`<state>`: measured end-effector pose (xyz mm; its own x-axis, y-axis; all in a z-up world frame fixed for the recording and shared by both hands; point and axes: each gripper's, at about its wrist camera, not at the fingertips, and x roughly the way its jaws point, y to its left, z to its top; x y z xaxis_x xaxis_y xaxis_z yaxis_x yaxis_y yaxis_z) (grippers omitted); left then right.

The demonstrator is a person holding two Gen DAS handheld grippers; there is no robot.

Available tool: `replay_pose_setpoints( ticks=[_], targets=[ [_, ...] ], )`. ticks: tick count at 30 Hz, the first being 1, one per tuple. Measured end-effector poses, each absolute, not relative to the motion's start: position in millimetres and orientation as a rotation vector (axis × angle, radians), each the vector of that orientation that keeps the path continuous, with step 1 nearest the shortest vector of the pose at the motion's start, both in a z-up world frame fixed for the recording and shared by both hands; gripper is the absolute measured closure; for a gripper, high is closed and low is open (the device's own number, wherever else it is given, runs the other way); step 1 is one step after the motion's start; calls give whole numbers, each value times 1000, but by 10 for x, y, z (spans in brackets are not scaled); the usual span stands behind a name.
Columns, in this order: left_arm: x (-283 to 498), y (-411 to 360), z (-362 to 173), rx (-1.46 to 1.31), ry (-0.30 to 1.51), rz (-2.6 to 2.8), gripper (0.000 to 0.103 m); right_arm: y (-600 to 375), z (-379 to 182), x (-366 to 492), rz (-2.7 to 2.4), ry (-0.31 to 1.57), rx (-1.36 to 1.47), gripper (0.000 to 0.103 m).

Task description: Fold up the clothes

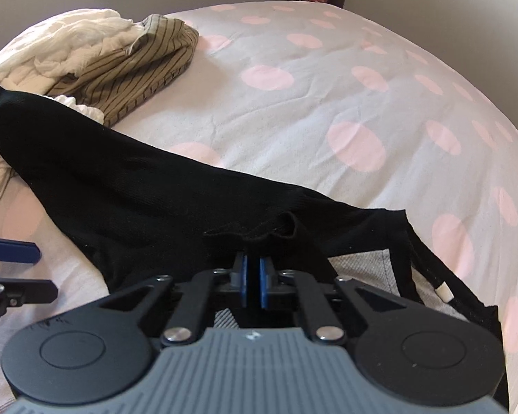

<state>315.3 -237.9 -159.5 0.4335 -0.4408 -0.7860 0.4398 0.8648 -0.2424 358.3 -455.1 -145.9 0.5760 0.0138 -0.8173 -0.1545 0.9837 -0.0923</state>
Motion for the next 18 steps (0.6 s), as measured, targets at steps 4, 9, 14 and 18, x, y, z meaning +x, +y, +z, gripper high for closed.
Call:
replay_pose_setpoints(
  ticks=[4, 9, 14, 18],
  targets=[
    [3150, -2368, -1574, -14, 975, -551, 61, -4495, -1287, 3412, 124, 936, -157, 95],
    [3133, -2352, -1533, -22, 965, -549, 61, -4276, -1146, 3233, 187, 952, -173, 98],
    [3136, -2325, -1518, -33, 960, -545, 61, -4058, -1280, 3142, 217, 1002, -213, 98],
    [3145, -2320, -1538, -37, 962, -549, 61, -4017, -1483, 3122, 212, 1055, -200, 97]
  ],
)
